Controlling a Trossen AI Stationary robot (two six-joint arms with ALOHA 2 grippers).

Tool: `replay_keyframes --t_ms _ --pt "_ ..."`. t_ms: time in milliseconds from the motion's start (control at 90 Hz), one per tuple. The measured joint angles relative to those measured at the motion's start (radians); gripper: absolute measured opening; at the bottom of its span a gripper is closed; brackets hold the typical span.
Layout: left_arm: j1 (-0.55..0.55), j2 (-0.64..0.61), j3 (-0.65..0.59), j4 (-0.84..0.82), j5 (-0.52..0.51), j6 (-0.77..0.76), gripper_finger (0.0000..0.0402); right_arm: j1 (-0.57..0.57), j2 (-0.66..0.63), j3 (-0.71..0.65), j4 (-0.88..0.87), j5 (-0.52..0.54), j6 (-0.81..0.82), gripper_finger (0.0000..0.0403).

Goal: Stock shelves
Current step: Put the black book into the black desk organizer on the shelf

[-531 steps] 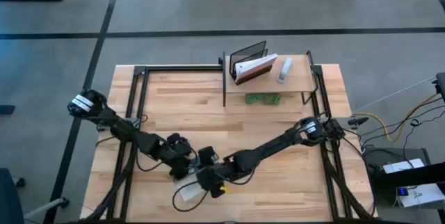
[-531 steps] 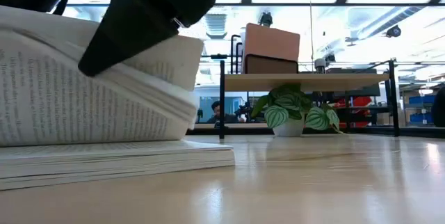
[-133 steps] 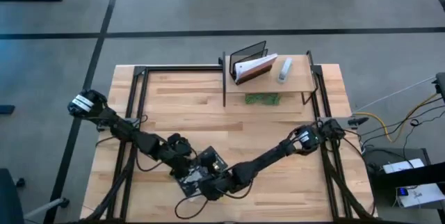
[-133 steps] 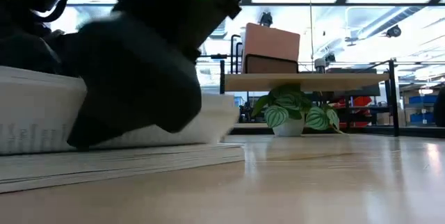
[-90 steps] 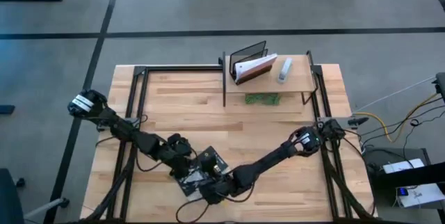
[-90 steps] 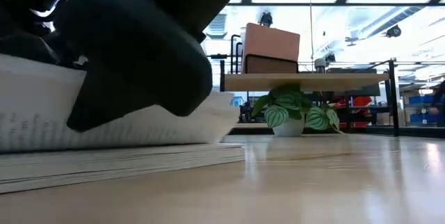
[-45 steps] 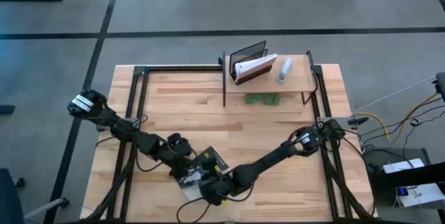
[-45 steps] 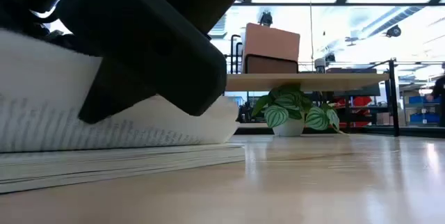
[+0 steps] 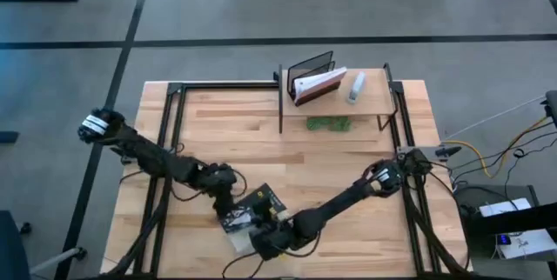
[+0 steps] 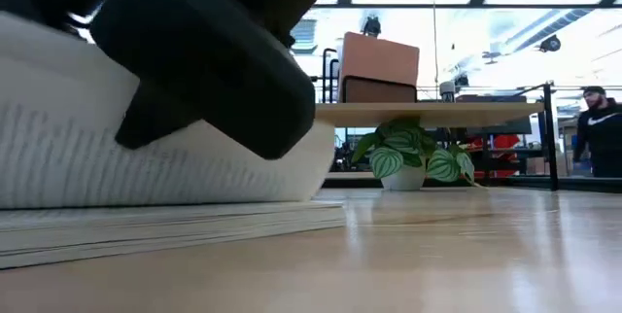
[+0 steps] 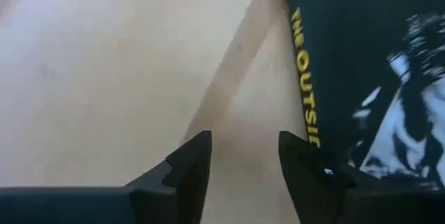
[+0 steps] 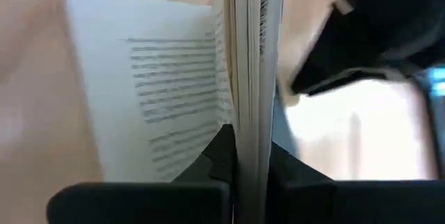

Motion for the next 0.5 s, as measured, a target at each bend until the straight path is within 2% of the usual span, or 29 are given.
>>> replay_keyframes --t_ms 178,322,500 --pt "0.115 0.006 -0.003 -0.001 0.099 0.074 0.0192 0.035 0.0 0.018 0.001 0.123 -0.074 0.0001" --pt "0.217 0.005 0.008 0.001 0.167 0.16 0.0203 0.045 0.0 0.017 -0.002 0.124 -0.07 0.0001" --pt "0.31 0.012 0.01 0.062 0.315 0.2 0.0198 0.046 0.0 0.014 -0.025 0.109 -0.01 0.0001"
